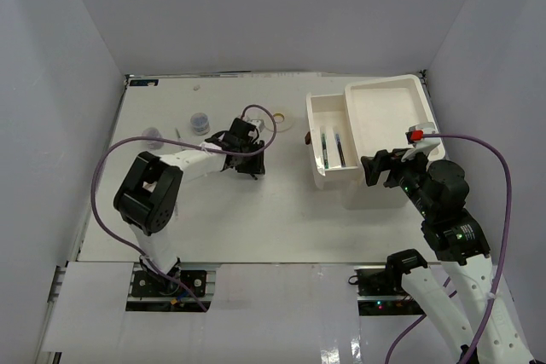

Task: Sort the stationery into containers
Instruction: Move the pen to the center of the board, then pick up the pen from the center of the board.

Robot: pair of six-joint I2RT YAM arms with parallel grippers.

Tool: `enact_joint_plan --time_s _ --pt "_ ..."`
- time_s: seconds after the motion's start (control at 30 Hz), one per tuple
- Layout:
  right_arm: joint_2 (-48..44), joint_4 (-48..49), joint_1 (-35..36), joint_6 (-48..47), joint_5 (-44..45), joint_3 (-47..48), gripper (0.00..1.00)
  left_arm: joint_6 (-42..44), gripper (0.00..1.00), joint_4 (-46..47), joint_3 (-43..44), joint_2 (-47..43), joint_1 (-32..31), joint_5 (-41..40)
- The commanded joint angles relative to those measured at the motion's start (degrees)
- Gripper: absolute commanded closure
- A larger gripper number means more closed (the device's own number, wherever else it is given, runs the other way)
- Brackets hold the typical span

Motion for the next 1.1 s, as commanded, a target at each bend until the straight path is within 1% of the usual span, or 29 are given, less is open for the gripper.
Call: enact_joint_plan --time_s 0.0,0.03,0.13,0.17,0.2,0.23,0.27,0.3,0.5,0.6,0.7,0.9,1.07 --pt "0.7 -2.1 0.1 1.7 -1.0 -0.5 0.1 -2.8 0.56 -2.1 2.0 -6.5 -0.2 -0.2" --pt "0.8 -2.1 0.1 1.7 -1.0 -0.5 0.1 -3.8 0.55 -3.1 2.7 -7.3 -0.2 -1.9" --pt "0.8 -2.0 0.1 1.9 -1.0 -0.3 0.1 -10.7 0.51 -6.2 4.7 -11.2 -0.2 -5.8" --pt "0.6 -2.0 0.2 1.9 -1.0 -0.4 0.1 -12.9 0.51 -7.5 5.0 -12.0 -0.2 -10.9" --pt "0.6 -2.0 0.1 1.9 -1.0 -0.4 0.1 -17.0 0.49 -8.9 5.2 -13.1 -0.2 -13.1" --pt "0.5 -2.0 0.1 1.9 -1.0 -0.3 0.1 -18.8 0.49 -11.7 5.4 -13.6 -0.2 -15.2" --pt "0.5 -2.0 0.1 1.8 -1.0 -0.4 0.1 -20.2 0.48 -12.5 5.1 -13.9 -0.2 -18.1" --pt "0.5 -2.0 0.2 1.8 -1.0 -0.4 0.1 -22.7 0.47 -12.8 4.6 -14.1 -0.1 -19.1" --pt "-0.4 -2.2 0.1 1.2 -1.0 -0.9 0.1 -28.3 0.46 -14.8 2.5 -11.8 -0.1 -22.6" --pt "-1.0 -2.2 0.1 1.3 -1.0 -1.2 0.1 -30.6 0.48 -14.1 2.0 -9.6 -0.1 -24.8" --pt "-1.4 -2.3 0.2 1.0 -1.0 -1.6 0.1 -32.2 0.49 -13.4 3.4 -6.3 -0.1 -24.9" --pt "-3.0 -3.0 0.1 0.3 -0.5 -2.4 0.1 -33.5 0.49 -13.0 7.0 0.0 0.0 -26.1" --pt "-4.0 -3.3 0.1 0.0 0.2 -2.8 0.1 -33.9 0.5 -13.1 7.2 3.5 0.1 -25.9"
